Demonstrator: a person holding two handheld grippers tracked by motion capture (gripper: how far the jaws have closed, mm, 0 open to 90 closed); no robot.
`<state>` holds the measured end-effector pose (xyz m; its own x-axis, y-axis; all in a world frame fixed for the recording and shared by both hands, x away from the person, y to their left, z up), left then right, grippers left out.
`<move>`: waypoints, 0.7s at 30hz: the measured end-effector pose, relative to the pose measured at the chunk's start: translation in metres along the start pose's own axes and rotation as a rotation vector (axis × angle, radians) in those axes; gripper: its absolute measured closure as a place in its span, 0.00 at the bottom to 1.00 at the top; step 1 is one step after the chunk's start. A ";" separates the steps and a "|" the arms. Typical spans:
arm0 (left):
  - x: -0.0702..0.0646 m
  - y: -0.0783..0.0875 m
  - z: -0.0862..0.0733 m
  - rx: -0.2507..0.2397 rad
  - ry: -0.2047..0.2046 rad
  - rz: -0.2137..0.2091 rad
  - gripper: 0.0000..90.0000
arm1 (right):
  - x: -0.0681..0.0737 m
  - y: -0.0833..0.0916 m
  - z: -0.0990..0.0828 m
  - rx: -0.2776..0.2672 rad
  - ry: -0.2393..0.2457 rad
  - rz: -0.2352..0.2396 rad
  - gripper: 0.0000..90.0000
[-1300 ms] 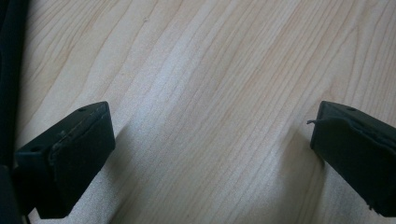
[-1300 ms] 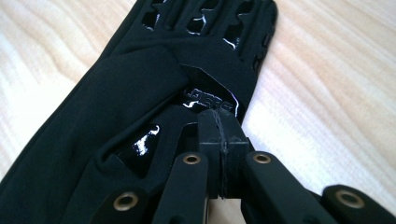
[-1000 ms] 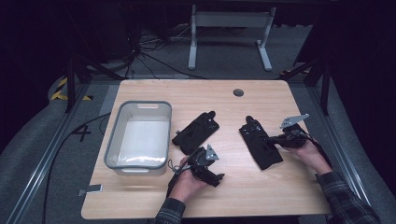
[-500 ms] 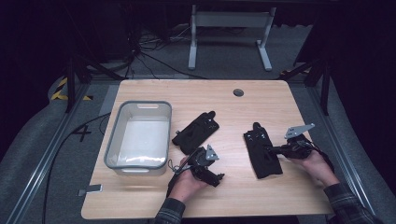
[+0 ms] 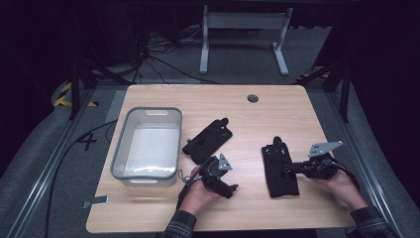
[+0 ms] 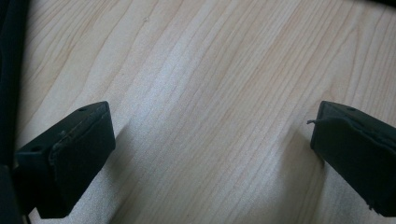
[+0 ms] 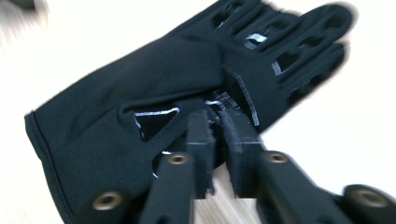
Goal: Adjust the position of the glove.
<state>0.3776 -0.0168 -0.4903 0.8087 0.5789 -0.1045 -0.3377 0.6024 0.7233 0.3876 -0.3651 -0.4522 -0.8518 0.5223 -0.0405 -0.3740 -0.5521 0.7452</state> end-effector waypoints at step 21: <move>0.001 0.008 0.003 0.005 0.023 0.017 0.19 | -0.002 0.013 -0.054 -0.050 -0.134 -0.256 0.16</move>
<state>0.3766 -0.0131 -0.4826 0.7916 0.6014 -0.1081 -0.3485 0.5897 0.7285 0.3644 -0.4082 -0.4782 -0.6722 0.7284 -0.1326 -0.5912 -0.4203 0.6884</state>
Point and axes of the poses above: each handheld gripper's, and its own axes: y roughly backward along the jaws, z roughly out of its top, x roughly to its left, the point moved 2 cm from there along -y, roughly forward along the jaws, and after that the axes turned 7 degrees about y, right-handed, at the moved point
